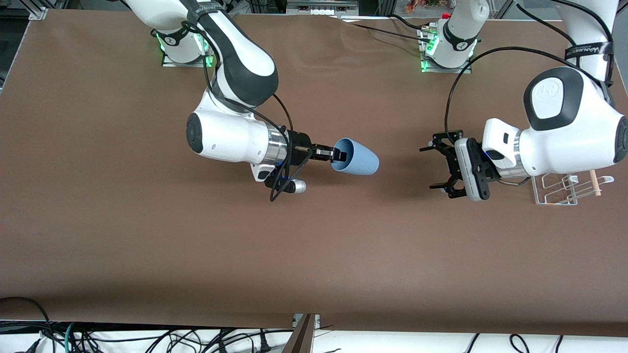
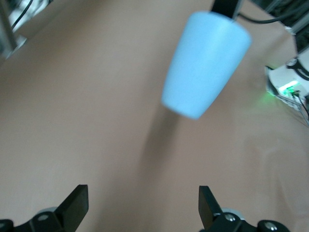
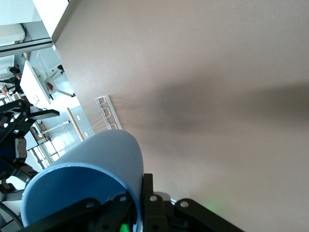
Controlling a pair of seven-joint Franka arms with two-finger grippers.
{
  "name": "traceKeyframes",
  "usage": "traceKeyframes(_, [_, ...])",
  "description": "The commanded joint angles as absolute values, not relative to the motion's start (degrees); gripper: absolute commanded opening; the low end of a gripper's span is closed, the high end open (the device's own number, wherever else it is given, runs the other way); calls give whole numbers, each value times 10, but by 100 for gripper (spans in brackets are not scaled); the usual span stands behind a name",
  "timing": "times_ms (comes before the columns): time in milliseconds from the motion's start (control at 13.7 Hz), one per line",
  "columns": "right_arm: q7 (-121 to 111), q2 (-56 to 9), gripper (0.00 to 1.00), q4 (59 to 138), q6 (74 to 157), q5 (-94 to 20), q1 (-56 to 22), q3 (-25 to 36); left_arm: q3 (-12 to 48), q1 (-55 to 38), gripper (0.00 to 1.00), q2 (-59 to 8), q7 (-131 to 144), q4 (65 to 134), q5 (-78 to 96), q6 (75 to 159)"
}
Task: Transfer cup to left arm and place on rack
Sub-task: 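Lift the blue cup with the right gripper while the left gripper approaches, then close the left gripper on the cup's base beside the right gripper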
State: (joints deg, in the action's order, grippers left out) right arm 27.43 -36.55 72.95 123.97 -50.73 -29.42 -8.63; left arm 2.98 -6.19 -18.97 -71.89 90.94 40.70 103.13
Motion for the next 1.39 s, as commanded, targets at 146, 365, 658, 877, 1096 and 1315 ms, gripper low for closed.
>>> traceKeyframes(146, [286, -374, 0, 711, 1239, -519, -294, -97, 27, -113, 100, -198, -834, 899, 473, 1061])
traceKeyframes(365, [286, -374, 0, 711, 1239, -519, -294, -98, 27, -146, 100, -197, -835, 914, 475, 1072])
traceKeyframes(658, [285, -373, 0, 711, 1239, -519, -294, -98, 27, -165, 100, -197, -836, 931, 474, 1111])
traceKeyframes(877, [285, -373, 0, 711, 1238, -519, -294, -98, 27, -185, 73, -197, -836, 940, 474, 1144])
traceKeyframes(1096, [287, -372, 0, 711, 1238, -519, -294, -98, 27, -178, 14, -196, -839, 940, 474, 1137])
traceKeyframes(1315, [282, -371, 69, 711, 1238, -517, -292, -97, 26, -177, 12, -192, -843, 938, 474, 1136])
